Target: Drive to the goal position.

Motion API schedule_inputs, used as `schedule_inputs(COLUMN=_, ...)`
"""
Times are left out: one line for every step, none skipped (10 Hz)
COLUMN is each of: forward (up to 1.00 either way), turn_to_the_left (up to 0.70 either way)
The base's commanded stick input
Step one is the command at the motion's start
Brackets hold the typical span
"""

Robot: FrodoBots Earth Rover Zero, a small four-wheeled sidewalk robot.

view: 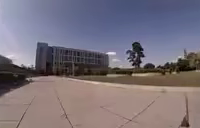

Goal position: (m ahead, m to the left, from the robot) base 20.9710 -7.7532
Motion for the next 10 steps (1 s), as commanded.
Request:
schedule_inputs(forward=0.7, turn_to_the_left=0.0)
schedule_inputs(forward=0.7, turn_to_the_left=0.0)
schedule_inputs(forward=0.7, turn_to_the_left=0.0)
schedule_inputs(forward=0.7, turn_to_the_left=0.0)
schedule_inputs(forward=0.7, turn_to_the_left=0.0)
schedule_inputs(forward=0.7, turn_to_the_left=0.0)
schedule_inputs(forward=0.7, turn_to_the_left=0.0)
schedule_inputs(forward=0.7, turn_to_the_left=0.0)
schedule_inputs(forward=0.7, turn_to_the_left=0.0)
schedule_inputs(forward=0.7, turn_to_the_left=0.0)
